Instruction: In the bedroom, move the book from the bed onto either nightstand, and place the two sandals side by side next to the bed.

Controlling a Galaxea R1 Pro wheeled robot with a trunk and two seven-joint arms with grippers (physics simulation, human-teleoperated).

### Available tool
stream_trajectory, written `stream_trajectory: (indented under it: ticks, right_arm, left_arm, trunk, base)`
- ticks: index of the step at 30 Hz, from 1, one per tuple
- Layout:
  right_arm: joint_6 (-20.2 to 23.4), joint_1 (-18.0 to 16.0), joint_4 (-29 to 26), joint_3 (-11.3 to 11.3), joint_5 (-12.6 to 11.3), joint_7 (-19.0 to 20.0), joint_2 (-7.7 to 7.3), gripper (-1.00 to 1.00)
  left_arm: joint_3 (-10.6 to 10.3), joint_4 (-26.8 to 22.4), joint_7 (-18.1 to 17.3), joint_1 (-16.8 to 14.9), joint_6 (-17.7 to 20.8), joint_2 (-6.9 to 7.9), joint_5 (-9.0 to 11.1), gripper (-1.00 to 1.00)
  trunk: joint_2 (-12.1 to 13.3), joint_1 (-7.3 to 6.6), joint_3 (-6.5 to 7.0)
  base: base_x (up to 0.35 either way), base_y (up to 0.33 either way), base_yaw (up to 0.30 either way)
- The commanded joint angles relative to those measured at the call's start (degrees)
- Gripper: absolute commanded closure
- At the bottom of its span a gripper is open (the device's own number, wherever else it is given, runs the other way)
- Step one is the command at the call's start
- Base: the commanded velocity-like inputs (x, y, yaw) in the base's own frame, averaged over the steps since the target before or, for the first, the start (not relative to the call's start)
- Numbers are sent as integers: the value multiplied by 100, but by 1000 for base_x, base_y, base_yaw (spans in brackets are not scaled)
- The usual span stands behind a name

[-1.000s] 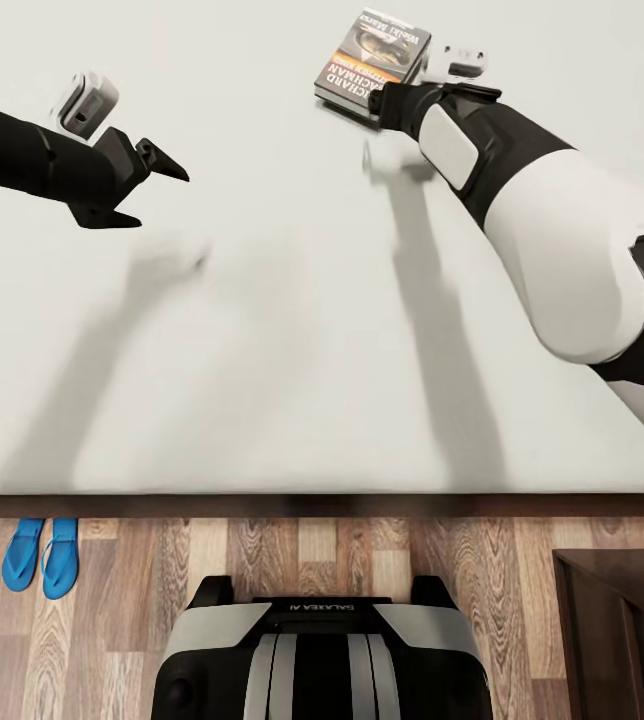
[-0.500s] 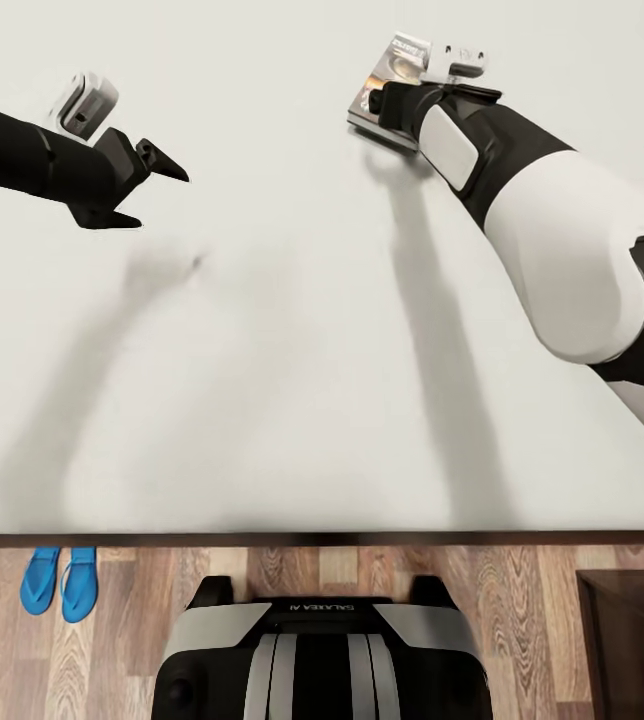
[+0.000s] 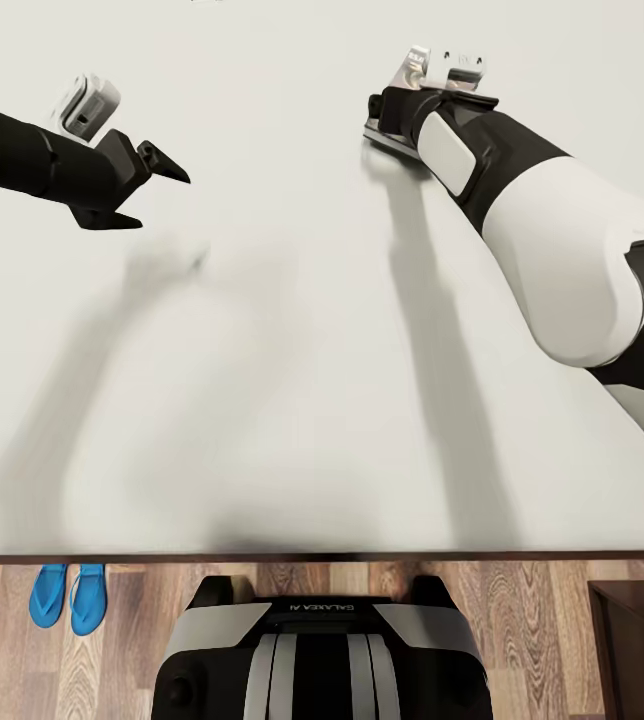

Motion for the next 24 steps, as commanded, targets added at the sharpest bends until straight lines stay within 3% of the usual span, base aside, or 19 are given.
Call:
stream_trajectory:
  ticks: [1, 8, 24]
  right_arm:
    - [9, 6, -6, -17, -66, -23, 3, -100]
    - [-99, 30, -6, -15, -58, -23, 3, -100]
    - [-131, 45, -3, -22, -49, -23, 3, -100]
  left_arm:
    - [-7, -2, 40, -6, 50, 4, 24, -100]
    - [-29, -4, 44, -6, 50, 4, 16, -100]
    - [-30, -26, 53, 29, 50, 12, 17, -100]
  trunk:
    - [-1, 1, -3]
    - [-1, 1, -3]
    - [-1, 1, -3]
  base:
    - [134, 8, 0]
    - [180, 4, 0]
    - [61, 0, 0]
